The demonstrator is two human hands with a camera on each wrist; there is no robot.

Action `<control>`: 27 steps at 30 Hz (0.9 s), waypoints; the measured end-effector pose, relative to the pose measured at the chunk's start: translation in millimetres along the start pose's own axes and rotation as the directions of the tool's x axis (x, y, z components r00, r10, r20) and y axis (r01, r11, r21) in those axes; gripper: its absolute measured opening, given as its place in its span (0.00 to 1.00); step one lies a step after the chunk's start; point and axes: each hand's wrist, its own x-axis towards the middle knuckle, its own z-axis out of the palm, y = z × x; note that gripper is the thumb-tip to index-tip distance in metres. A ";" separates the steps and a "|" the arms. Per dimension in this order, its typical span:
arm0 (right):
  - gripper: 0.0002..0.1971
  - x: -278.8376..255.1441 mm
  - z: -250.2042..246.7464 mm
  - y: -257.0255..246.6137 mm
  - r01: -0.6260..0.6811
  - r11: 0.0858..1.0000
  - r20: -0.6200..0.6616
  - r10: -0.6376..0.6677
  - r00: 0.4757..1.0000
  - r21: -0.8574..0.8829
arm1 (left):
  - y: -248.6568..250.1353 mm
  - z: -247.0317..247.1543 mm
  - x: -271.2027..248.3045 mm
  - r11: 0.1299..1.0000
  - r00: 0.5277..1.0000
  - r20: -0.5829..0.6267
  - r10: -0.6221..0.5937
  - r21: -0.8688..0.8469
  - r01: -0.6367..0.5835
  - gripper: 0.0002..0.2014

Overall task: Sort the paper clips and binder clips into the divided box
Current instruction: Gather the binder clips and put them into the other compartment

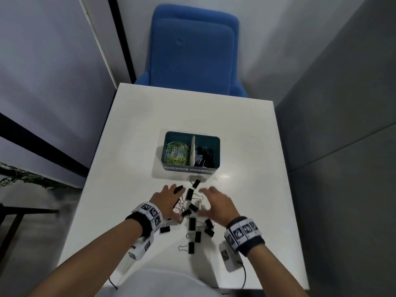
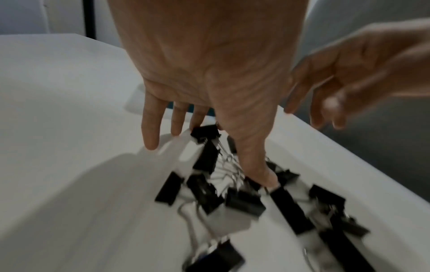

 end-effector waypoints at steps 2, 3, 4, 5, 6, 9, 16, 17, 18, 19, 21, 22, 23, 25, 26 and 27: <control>0.49 -13.4 26.7 13.1 -0.014 0.992 0.185 0.037 0.982 -0.124 | 4.3 9.2 -5.1 0.999 1.000 0.007 0.024 0.047 -0.024 0.56; 0.56 -18.7 38.6 17.9 -0.017 0.986 0.264 0.062 0.963 -0.168 | 6.0 12.5 -6.8 0.997 0.999 0.004 0.036 0.066 -0.036 0.56; 0.61 -23.5 49.0 21.0 -0.011 0.979 0.318 0.076 0.945 -0.202 | 8.4 15.0 -7.7 0.996 0.999 -0.004 0.048 0.079 -0.048 0.56; 0.64 -26.8 57.4 22.5 -0.002 0.974 0.341 0.082 0.936 -0.228 | 10.7 17.0 -8.6 0.994 0.998 -0.016 0.059 0.089 -0.057 0.56; 0.63 -28.8 63.7 23.1 -0.001 0.969 0.326 0.083 0.942 -0.246 | 13.2 18.6 -9.6 0.994 0.997 -0.035 0.064 0.095 -0.061 0.55; 0.54 -25.4 71.9 23.2 -0.030 0.979 0.198 0.071 0.978 -0.202 | 19.4 23.3 -10.8 0.993 0.994 -0.080 0.072 0.094 -0.065 0.56; 0.21 -4.8 69.4 13.0 -0.083 0.996 0.052 0.085 0.995 -0.042 | 32.6 17.2 -10.3 0.998 0.989 -0.138 0.058 0.026 -0.055 0.38; 0.20 -3.3 68.7 11.7 -0.090 0.995 0.052 0.091 0.994 -0.036 | 33.7 15.4 -11.1 0.998 0.988 -0.145 0.056 0.024 -0.053 0.35; 0.20 -2.5 67.3 10.9 -0.092 0.995 0.055 0.093 0.994 -0.030 | 33.8 14.5 -11.1 0.998 0.987 -0.152 0.055 0.018 -0.053 0.33; 0.20 -2.8 65.1 10.1 -0.096 0.995 0.058 0.097 0.994 -0.012 | 33.2 13.7 -10.8 0.999 0.986 -0.155 0.053 0.008 -0.052 0.31; 0.19 -4.0 62.7 10.7 -0.118 0.993 0.043 0.117 0.992 0.019 | 30.2 14.6 -8.2 0.998 0.986 -0.161 0.042 -0.034 -0.048 0.33; 0.18 -4.8 63.0 12.2 -0.130 0.991 0.030 0.129 0.991 0.030 | 28.6 15.8 -6.5 0.997 0.986 -0.161 0.035 -0.061 -0.045 0.35; 0.18 -5.9 63.3 13.3 -0.140 0.989 0.020 0.139 0.990 0.042 | 27.7 16.1 -5.7 0.996 0.987 -0.158 0.023 -0.082 -0.037 0.37; 0.17 -8.0 64.9 15.5 -0.152 0.986 0.005 0.152 0.988 0.061 | 27.6 15.2 -4.1 0.994 0.988 -0.154 -0.012 -0.114 -0.005 0.36; 0.16 -9.1 64.8 15.9 -0.156 0.986 -0.010 0.157 0.988 0.065 | 28.5 14.4 -3.5 0.991 0.987 -0.156 -0.026 -0.137 0.004 0.35; 0.14 -10.4 64.5 16.1 -0.161 0.985 -0.024 0.163 0.986 0.068 | 29.5 13.3 -3.2 0.985 0.986 -0.162 -0.031 -0.172 0.002 0.33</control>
